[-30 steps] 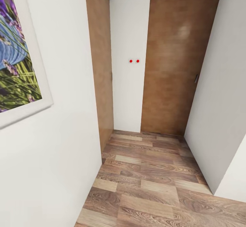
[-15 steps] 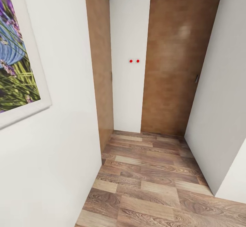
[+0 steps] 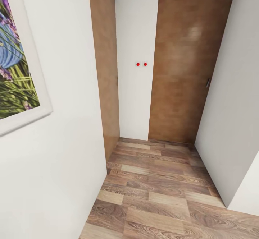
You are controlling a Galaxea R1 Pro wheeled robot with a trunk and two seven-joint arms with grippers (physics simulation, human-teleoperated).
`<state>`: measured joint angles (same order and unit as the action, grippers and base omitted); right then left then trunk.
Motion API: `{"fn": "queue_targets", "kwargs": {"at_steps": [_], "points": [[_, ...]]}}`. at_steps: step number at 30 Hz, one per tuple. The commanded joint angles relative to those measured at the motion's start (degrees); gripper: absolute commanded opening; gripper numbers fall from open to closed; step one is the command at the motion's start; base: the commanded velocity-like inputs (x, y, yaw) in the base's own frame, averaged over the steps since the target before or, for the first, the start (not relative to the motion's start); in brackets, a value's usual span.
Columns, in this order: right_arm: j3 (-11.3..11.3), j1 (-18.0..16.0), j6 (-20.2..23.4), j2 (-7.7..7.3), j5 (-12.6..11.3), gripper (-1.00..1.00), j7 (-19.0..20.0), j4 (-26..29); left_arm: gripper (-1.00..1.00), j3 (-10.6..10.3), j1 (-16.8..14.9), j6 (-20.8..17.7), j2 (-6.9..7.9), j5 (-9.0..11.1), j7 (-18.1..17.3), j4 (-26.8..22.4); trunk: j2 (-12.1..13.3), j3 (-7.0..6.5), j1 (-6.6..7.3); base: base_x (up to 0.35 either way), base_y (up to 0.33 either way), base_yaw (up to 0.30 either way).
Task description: In the bedroom, move the book from the bed onto either nightstand, and place the two sandals side by side next to the bed.
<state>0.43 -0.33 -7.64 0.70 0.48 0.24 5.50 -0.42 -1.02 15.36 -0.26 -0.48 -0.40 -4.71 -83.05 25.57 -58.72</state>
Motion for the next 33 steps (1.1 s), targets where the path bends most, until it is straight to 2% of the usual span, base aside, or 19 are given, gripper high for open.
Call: {"fn": "queue_targets", "kwargs": {"at_steps": [1,15,33], "points": [[0.0,0.0,-0.2,0.00,0.0,1.00,0.0,0.0,1.00,0.0,0.0,0.2,0.00,0.0,0.0,0.0,0.0,0.06,0.00,0.051,0.000,0.000],[0.0,0.0,-0.2,0.00,0.0,1.00,0.0,0.0,1.00,0.0,0.0,0.2,0.00,0.0,0.0,0.0,0.0,0.06,0.00,0.017,-0.002,0.000],[0.0,-0.1,-0.2,0.00,0.0,1.00,0.0,0.0,1.00,0.0,0.0,0.2,0.00,0.0,0.0,0.1,0.0,0.06,0.00,0.030,-0.062,0.000]]}}
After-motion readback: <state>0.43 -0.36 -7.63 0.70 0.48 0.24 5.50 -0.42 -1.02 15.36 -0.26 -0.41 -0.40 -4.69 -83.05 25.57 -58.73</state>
